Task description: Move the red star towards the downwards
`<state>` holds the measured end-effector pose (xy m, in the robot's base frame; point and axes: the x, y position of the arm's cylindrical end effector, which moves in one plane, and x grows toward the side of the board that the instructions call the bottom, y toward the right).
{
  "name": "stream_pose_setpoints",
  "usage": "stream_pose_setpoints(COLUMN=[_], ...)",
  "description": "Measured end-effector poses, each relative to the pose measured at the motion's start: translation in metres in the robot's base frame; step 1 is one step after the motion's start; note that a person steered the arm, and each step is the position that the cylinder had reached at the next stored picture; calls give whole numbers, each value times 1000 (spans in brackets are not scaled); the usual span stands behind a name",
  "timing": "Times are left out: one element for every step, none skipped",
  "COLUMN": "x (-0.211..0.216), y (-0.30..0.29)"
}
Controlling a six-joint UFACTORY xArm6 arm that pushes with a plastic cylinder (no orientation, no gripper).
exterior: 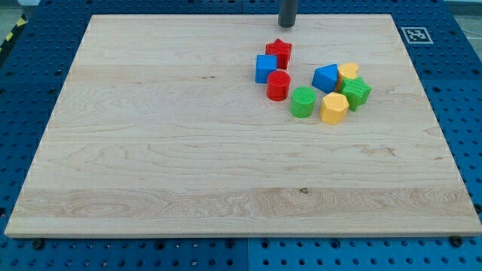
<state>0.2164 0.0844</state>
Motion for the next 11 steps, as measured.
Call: stream_pose_setpoints(x=[0,4,21,70,80,90,104,105,79,71,96], y=[0,23,57,58,45,-1,-62,-105,-74,-89,-136])
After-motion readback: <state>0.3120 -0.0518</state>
